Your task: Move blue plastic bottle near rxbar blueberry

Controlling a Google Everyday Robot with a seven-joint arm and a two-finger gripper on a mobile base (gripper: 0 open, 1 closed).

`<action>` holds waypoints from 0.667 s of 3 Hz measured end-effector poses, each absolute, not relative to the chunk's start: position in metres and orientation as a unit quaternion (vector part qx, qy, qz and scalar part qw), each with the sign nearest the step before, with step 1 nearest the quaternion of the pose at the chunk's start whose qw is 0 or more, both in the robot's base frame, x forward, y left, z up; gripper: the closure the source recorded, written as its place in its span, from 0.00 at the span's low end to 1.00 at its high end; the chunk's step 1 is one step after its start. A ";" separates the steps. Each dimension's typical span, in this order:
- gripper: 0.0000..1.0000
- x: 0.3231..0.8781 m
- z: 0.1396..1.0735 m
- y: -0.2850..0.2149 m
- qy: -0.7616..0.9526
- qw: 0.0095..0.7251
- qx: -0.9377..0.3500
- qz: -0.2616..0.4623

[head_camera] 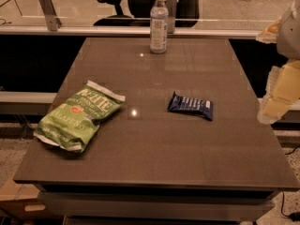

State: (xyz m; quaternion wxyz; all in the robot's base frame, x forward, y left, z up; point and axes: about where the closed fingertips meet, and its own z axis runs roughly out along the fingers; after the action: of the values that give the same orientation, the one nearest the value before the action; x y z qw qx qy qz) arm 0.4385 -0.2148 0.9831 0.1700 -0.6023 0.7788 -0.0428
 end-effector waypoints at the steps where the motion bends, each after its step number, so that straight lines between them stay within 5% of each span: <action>1: 0.00 0.439 0.984 -0.215 0.779 0.172 -0.602 -0.044; 2: 0.00 0.452 0.991 -0.214 0.777 0.194 -0.597 -0.042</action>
Offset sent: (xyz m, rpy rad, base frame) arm 0.0314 0.0008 0.0120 0.0763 -0.0643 -0.0067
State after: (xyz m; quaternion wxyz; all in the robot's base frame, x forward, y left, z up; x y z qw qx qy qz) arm 0.4516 -0.2137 0.9908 0.1939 -0.5973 0.7771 -0.0417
